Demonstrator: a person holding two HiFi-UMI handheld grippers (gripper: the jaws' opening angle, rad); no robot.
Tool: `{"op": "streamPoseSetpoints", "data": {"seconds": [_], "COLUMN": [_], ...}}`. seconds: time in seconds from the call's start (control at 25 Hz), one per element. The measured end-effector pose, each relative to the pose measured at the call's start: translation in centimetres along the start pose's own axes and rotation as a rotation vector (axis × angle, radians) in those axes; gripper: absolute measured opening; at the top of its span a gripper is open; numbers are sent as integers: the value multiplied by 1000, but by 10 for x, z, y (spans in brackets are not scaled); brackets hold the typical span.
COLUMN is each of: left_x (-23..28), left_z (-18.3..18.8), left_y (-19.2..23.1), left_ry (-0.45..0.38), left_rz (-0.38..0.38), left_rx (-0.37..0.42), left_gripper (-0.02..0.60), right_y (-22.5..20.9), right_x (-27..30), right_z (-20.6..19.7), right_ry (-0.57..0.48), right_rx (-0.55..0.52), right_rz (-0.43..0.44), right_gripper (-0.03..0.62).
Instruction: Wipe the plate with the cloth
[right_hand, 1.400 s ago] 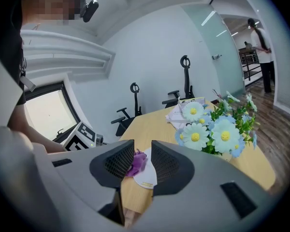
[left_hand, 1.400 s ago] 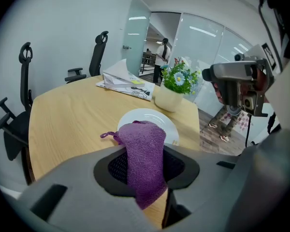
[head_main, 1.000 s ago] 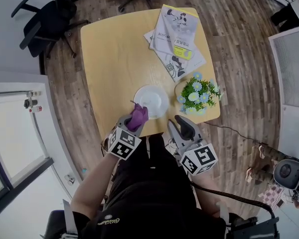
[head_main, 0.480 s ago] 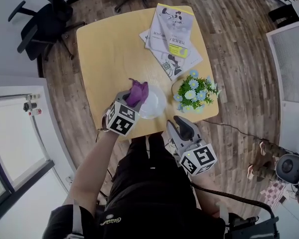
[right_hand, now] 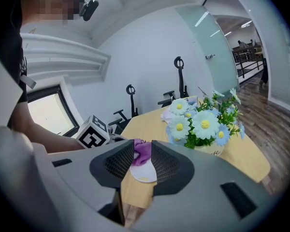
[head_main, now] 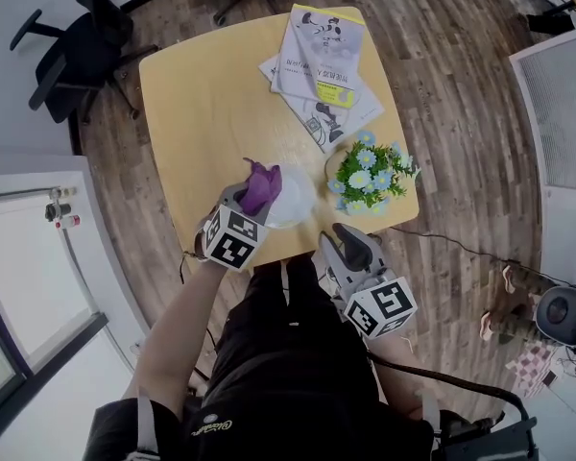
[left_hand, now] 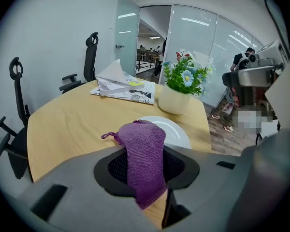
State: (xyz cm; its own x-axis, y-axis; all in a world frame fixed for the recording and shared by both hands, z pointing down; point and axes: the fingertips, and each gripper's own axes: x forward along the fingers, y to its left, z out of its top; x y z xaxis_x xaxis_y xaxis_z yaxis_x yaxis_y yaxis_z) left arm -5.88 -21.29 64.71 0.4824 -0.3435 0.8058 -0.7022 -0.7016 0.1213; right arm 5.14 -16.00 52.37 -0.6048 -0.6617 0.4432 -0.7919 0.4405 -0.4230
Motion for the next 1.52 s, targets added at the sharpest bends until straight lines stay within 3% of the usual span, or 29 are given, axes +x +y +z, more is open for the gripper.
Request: {"op": "streamPoseSetpoints", "data": {"seconds": [0.24,0.48,1.24,1.52], "left_x": [-13,-14,15,17], "left_z": [-24,-34,35,21], "left_y": [-42,-66,0,-13], "left_ry": [25,34,-16,17], "left_rz": [-61,-105,-24,-56], "left_rx": [7,-44,-44,-44], "left_gripper": [127,127,126,126], "right_y": [2,5,-7,-9], "right_x": [1,2,-8,-8], "right_z": [-1,0,-5,-4], "right_ry": [-1,-1,-3,-7], "right_rx": [1,0,14,12], "right_rz": [9,19,-8,-11], "right_gripper": [110,110,110,110]}}
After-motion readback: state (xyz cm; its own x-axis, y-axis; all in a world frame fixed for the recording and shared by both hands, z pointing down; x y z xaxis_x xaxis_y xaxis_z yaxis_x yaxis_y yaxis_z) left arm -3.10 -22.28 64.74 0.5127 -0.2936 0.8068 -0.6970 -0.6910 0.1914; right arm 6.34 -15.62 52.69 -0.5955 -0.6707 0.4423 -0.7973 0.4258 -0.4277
